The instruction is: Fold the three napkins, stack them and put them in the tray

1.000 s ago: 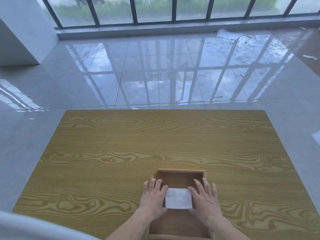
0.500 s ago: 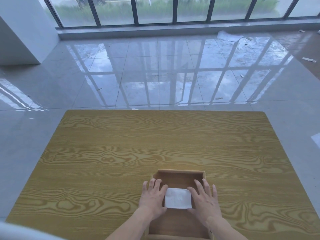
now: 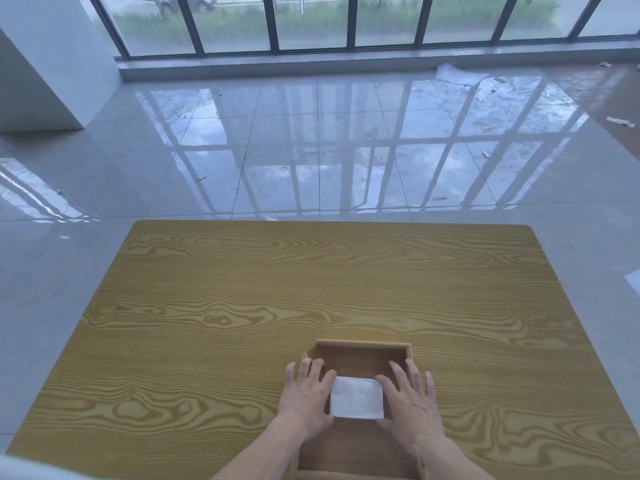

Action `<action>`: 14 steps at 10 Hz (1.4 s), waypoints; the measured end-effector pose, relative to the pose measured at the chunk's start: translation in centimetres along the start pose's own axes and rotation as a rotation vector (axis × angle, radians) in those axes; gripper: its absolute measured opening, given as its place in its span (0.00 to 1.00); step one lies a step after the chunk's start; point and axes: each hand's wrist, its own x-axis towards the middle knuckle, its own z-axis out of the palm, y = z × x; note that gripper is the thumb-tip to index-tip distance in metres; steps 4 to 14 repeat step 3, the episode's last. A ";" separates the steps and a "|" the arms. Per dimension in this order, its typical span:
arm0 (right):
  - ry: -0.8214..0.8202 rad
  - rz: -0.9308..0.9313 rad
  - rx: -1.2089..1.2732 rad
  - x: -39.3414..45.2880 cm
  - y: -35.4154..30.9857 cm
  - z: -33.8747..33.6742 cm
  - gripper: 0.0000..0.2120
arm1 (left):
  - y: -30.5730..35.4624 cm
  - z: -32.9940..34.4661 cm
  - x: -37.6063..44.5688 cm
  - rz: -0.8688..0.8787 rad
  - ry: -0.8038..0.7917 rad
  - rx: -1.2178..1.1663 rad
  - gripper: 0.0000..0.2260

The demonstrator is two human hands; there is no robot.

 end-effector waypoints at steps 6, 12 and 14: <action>0.092 -0.056 0.246 -1.5 2.4 -4.6 0.33 | -2.4 -3.1 -1.2 0.082 0.061 -0.276 0.34; 0.092 -0.056 0.246 -1.5 2.4 -4.6 0.33 | -2.4 -3.1 -1.2 0.082 0.061 -0.276 0.34; 0.092 -0.056 0.246 -1.5 2.4 -4.6 0.33 | -2.4 -3.1 -1.2 0.082 0.061 -0.276 0.34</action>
